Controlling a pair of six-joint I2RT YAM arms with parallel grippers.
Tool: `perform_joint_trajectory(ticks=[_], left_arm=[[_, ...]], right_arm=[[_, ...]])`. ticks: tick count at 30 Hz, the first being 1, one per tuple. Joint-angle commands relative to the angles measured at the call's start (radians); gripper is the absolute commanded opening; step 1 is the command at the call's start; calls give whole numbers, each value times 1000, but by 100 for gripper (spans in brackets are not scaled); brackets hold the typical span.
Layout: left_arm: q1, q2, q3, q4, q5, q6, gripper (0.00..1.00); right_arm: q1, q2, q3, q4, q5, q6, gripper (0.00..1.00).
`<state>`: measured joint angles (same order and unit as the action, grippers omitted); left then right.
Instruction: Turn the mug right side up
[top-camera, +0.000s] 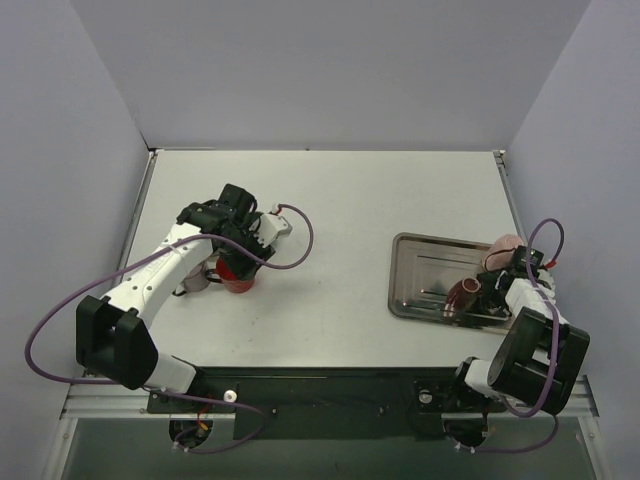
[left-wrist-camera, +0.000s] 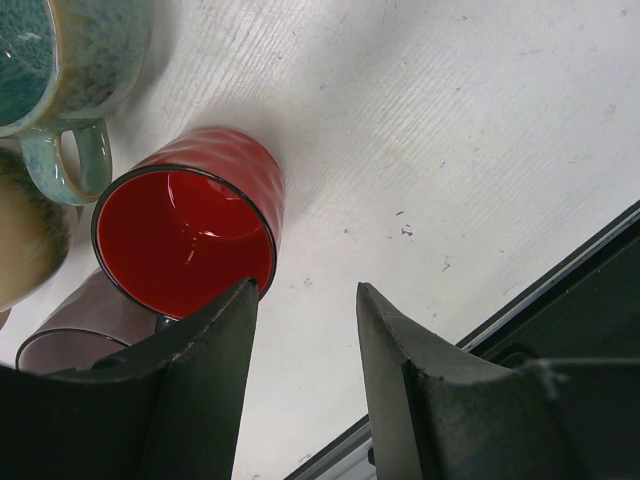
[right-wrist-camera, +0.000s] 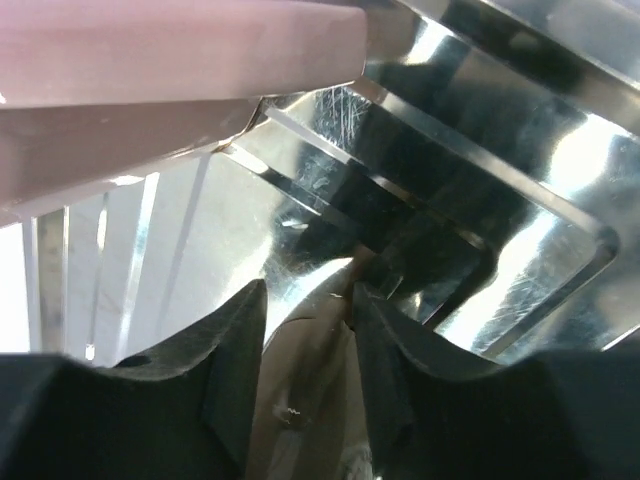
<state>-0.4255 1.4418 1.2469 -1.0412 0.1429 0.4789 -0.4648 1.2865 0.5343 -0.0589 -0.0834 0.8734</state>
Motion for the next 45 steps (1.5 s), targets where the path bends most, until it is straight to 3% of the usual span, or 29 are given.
perform_joint_trajectory(ticks=[1, 4, 6, 10, 15, 21, 24, 29, 33, 37, 43, 45], left_arm=[[-12, -31, 20, 30, 26, 0, 54], [-15, -35, 22, 30, 23, -3, 54], [-16, -32, 26, 27, 23, -3, 54], [-18, -34, 43, 9, 38, -6, 54], [-18, -41, 85, -26, 113, 6, 54], [-18, -49, 167, -138, 441, 67, 59], [-18, -58, 221, -195, 563, 96, 63], [-18, -106, 278, -177, 785, 41, 78], [-19, -147, 270, -24, 921, -138, 85], [-21, -187, 188, 214, 958, -393, 86], [-30, -231, -1, 686, 1100, -891, 86], [-33, -238, -17, 739, 1110, -937, 83]], right_arm=[[-3, 11, -17, 21, -22, 7, 29], [-2, 1, -17, 27, -39, -2, 6], [0, -9, -11, 21, -59, -17, 0], [34, -75, 9, 24, -93, -68, 0], [204, -223, 43, 85, -104, -253, 0], [314, -412, 46, 200, -163, -269, 0], [453, -481, 78, 249, -187, -234, 0], [777, -513, 180, 319, -125, -232, 0], [1094, -475, 259, 396, -37, -263, 0], [1283, -395, 337, 485, 17, -298, 0], [1404, -265, 430, 590, 48, -330, 0], [1407, -245, 443, 614, 57, -326, 0]])
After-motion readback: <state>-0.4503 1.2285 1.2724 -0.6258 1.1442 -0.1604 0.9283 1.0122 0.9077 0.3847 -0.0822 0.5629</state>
